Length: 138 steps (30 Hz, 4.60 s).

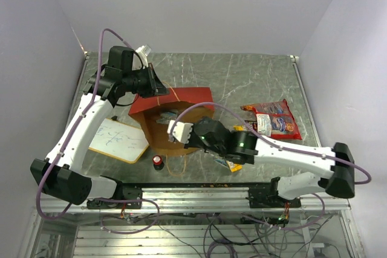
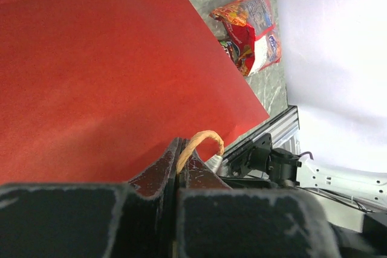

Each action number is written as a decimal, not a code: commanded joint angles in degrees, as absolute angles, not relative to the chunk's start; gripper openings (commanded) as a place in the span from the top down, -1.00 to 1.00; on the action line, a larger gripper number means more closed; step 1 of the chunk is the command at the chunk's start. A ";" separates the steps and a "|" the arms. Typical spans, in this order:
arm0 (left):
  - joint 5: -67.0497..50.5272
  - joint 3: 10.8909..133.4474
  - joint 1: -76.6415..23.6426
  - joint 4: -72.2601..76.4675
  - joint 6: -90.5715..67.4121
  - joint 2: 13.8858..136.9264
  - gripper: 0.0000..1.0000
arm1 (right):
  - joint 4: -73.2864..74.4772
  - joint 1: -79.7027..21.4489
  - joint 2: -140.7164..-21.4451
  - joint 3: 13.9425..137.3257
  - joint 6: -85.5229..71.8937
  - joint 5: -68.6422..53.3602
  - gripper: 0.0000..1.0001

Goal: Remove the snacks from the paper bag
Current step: Take out the snack from the paper bag, then place the snack at the center of the board, then take out the snack from the paper bag.

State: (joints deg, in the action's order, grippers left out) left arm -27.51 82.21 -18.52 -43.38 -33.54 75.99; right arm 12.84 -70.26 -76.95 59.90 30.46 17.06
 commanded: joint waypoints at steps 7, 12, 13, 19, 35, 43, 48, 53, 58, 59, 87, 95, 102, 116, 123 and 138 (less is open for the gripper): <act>-25.38 83.77 -18.19 -43.82 -32.11 76.55 0.86 | 43.19 -71.04 -64.21 65.83 -6.30 32.29 1.00; -24.93 83.25 -18.18 -43.80 -32.00 76.72 0.86 | 52.08 -71.02 -60.29 64.58 -23.44 35.27 1.00; -24.93 83.24 -18.19 -43.89 -31.99 76.80 0.86 | 52.63 -71.09 -59.24 64.26 -26.36 35.63 1.00; -25.33 83.41 -18.19 -43.73 -32.26 77.00 0.86 | 51.62 -70.95 -53.82 58.50 -34.40 39.04 1.00; -24.21 84.06 -18.19 -45.79 -31.46 76.20 0.86 | 53.15 -62.67 -72.30 55.91 -43.40 42.80 1.00; -22.55 84.68 -18.19 -46.98 -29.74 75.34 0.86 | 40.86 -59.28 -72.51 50.98 -36.47 38.09 1.00; -22.41 85.00 -18.19 -48.40 -29.25 76.32 0.86 | 37.62 -57.09 -73.43 48.69 -34.76 35.65 1.00; -23.08 86.52 -18.17 -49.85 -30.55 78.47 0.86 | 35.39 -56.49 -75.33 47.51 -34.59 34.67 1.00; -21.43 91.27 -18.19 -54.27 -28.72 82.35 0.86 | 30.82 -56.49 -77.26 47.01 -31.34 33.42 1.00; -21.09 92.46 -18.18 -55.27 -28.40 83.59 0.86 | 30.07 -56.44 -77.86 46.95 -30.43 33.26 1.00; -25.81 76.41 -18.28 -35.60 -44.48 79.85 0.86 | 31.38 -56.10 -65.40 51.56 -22.98 33.27 -0.43; -31.93 78.69 -20.73 -31.17 -46.93 83.87 0.86 | 20.69 -56.10 -60.51 54.14 -10.62 21.47 -0.47; -33.06 84.11 -26.13 -32.77 -46.24 86.00 0.86 | 17.74 -58.49 -66.69 62.17 -8.11 6.86 -0.46; -31.96 81.59 -26.45 -39.33 -40.82 80.72 0.86 | 1.65 -67.58 -70.81 50.73 15.48 4.37 -0.25; -33.12 79.44 -26.45 -36.04 -42.14 79.34 0.86 | -11.47 -67.60 -78.88 47.88 16.31 10.72 -0.05; -33.15 85.47 -26.45 -42.15 -37.02 80.27 0.86 | -56.04 -63.28 -99.59 40.36 3.42 25.78 -0.14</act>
State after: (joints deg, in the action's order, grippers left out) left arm -31.79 83.48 -26.41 -41.39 -39.00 80.79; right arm -40.56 -64.97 -96.49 41.69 6.50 24.75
